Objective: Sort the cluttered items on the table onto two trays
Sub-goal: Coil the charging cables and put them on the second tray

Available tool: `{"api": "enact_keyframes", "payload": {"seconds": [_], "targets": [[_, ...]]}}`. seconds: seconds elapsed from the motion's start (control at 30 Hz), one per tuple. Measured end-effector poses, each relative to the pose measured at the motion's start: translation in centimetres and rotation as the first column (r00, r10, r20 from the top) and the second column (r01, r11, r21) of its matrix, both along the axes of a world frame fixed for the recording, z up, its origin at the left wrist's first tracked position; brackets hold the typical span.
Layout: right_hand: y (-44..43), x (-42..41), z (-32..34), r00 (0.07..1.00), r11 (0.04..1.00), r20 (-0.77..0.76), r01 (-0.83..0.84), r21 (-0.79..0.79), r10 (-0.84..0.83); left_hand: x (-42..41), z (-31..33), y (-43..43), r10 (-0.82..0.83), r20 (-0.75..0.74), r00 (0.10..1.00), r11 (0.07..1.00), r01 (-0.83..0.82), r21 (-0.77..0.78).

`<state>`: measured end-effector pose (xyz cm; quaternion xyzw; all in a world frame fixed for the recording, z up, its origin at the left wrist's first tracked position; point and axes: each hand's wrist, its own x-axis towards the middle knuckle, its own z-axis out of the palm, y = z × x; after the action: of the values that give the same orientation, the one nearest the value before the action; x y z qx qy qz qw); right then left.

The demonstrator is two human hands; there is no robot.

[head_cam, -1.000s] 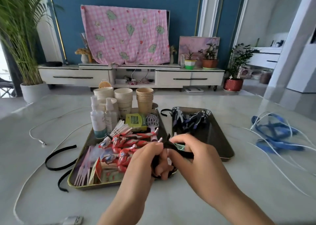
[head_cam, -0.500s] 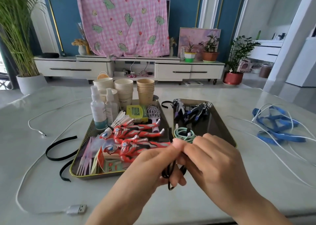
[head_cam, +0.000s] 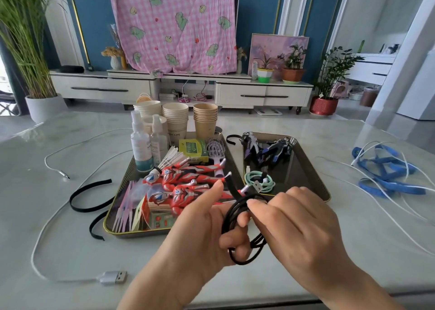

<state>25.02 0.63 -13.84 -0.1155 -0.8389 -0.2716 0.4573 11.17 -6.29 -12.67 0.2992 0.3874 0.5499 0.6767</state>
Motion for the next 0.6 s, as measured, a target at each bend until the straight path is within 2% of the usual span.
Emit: {"api": "enact_keyframes", "payload": {"seconds": [0.1, 0.23, 0.4, 0.6], "targets": [[-0.22, 0.02, -0.04, 0.999, 0.998, -0.017, -0.030, 0.050, 0.031, 0.25, 0.03, -0.09, 0.008, 0.040, 0.999, 0.999, -0.006, -0.041], [-0.48, -0.17, -0.18, 0.999, 0.999, 0.007, -0.034, 0.032, 0.034, -0.05, 0.20, -0.54, 0.006, 0.014, 1.000, 0.999, -0.005, -0.051], [-0.50, -0.52, 0.08, 0.997, 1.000, 0.071, 0.011, -0.010, -0.010, 0.56, 0.23, -0.74, 0.171, -0.090, 0.981, 0.985, -0.173, -0.010], [-0.32, -0.94, 0.54, 0.990, 0.975, 0.124, -0.035, -0.219, 0.064, 0.16, -0.52, -0.28, 0.375, -0.114, 0.920, 0.927, -0.374, 0.035]]}}
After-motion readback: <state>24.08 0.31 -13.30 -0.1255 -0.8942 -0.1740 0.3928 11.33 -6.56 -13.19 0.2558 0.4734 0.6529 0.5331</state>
